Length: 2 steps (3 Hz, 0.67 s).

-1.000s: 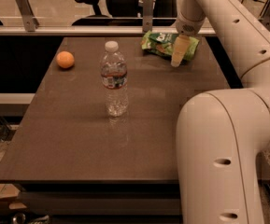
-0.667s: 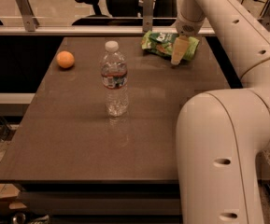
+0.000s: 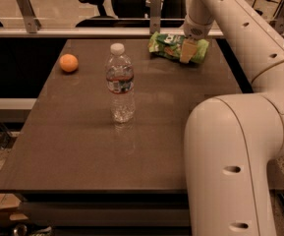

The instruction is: Move green rice chip bag near water bottle

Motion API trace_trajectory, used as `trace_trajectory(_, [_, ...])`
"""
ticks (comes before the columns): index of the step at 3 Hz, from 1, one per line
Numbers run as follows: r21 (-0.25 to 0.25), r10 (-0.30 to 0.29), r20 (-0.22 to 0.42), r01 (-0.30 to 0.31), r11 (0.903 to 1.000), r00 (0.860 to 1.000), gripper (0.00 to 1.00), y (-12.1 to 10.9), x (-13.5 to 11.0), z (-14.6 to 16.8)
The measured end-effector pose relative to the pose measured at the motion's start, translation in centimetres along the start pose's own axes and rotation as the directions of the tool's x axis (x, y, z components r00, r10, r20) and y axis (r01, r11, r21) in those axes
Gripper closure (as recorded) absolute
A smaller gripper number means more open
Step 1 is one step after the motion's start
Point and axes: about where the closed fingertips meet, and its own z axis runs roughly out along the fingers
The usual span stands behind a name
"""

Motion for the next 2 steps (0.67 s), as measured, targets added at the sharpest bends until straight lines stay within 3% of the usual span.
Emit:
trace_trajectory(1, [-0.002,-0.001,0.0,0.001,1.0,1.0,0.88,0.03,-0.04,0.3])
trace_trajectory(2, [-0.002,-0.001,0.0,0.001,1.0,1.0,1.0,0.04,-0.05,0.34])
